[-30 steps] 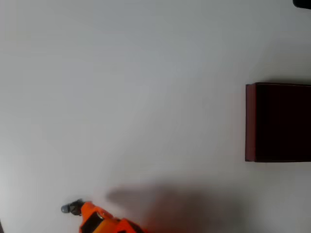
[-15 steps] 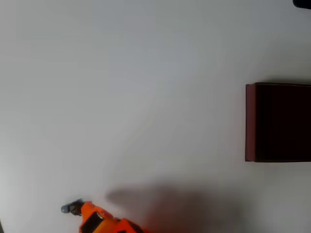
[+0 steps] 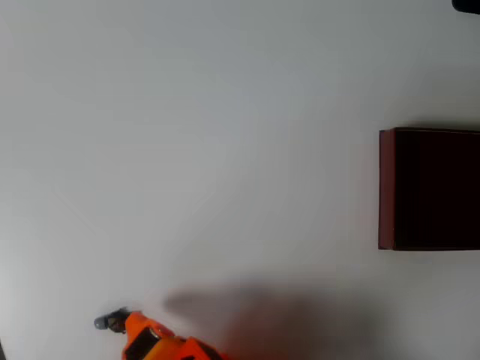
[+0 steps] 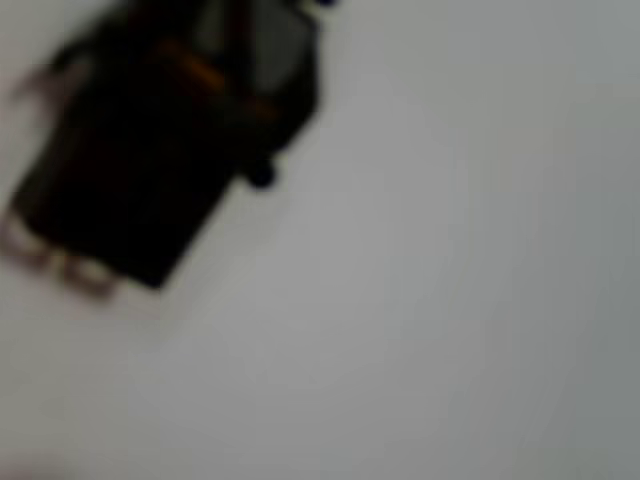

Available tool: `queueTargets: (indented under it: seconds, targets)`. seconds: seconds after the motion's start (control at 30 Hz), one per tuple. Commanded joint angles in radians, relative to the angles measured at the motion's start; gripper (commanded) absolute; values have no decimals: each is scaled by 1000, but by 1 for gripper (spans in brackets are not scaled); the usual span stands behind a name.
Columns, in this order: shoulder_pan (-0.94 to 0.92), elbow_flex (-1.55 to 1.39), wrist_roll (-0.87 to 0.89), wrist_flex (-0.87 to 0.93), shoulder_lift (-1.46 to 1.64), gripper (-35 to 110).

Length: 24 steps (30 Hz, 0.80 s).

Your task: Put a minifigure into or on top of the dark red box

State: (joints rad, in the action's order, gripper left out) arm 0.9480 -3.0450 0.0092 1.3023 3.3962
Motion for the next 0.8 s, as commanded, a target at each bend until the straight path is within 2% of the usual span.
queueTargets:
  seconds: [0.0, 0.33, 0.53, 0.57, 0.67, 0.77]
  targets:
    - [15, 15, 0, 18, 15, 0]
    - [15, 15, 2, 18, 15, 1]
    - [-118, 15, 137, 20, 15, 0]
    - [-137, 15, 238, 43, 15, 0]
    - [-147, -41, 747, 49, 15, 2]
    - [-222, -37, 838, 49, 15, 0]
